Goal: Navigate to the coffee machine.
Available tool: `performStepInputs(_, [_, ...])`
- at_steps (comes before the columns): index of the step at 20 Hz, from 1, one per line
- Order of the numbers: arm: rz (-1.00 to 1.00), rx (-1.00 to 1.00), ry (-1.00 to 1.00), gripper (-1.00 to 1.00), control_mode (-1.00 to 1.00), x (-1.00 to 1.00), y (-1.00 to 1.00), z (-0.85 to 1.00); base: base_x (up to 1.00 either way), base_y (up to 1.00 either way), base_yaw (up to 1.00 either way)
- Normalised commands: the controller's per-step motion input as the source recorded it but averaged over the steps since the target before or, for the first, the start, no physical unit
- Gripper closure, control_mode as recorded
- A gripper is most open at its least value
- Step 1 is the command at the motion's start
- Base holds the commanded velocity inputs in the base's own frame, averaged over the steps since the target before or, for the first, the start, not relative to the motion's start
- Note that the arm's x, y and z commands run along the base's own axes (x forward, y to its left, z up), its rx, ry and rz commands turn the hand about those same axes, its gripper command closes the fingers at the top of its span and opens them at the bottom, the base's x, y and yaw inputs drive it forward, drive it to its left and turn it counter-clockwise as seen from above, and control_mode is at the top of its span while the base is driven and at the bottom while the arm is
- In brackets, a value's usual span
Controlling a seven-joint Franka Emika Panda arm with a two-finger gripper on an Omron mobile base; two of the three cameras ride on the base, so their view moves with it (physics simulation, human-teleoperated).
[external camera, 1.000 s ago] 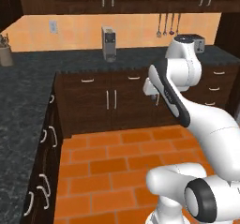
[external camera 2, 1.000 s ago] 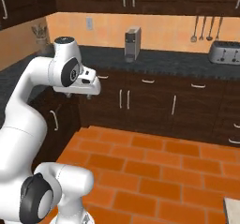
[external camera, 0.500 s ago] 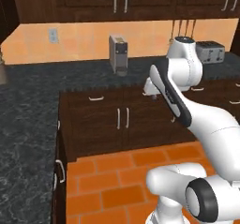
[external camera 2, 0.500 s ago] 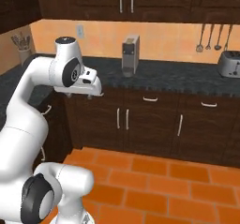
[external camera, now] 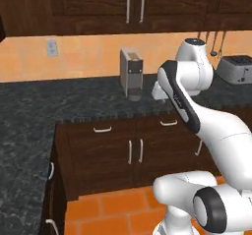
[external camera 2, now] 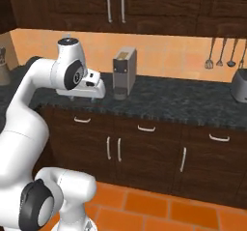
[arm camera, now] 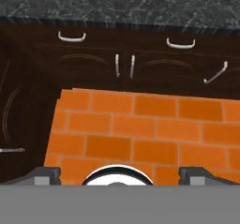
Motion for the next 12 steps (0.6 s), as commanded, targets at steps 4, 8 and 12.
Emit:
performStepInputs(4, [0.0, 0.0, 0.0, -1.0, 1.0, 0.0, 0.0, 0.0, 1.0, -0.26, 0.06])
performStepInputs(8, [0.0, 0.0, 0.0, -1.0, 1.0, 0.0, 0.0, 0.0, 1.0, -0.16, 0.05])
performStepInputs(12, [0.0, 0.0, 0.0, -1.0, 1.0, 0.0, 0.0, 0.0, 1.0, -0.22, 0.05])
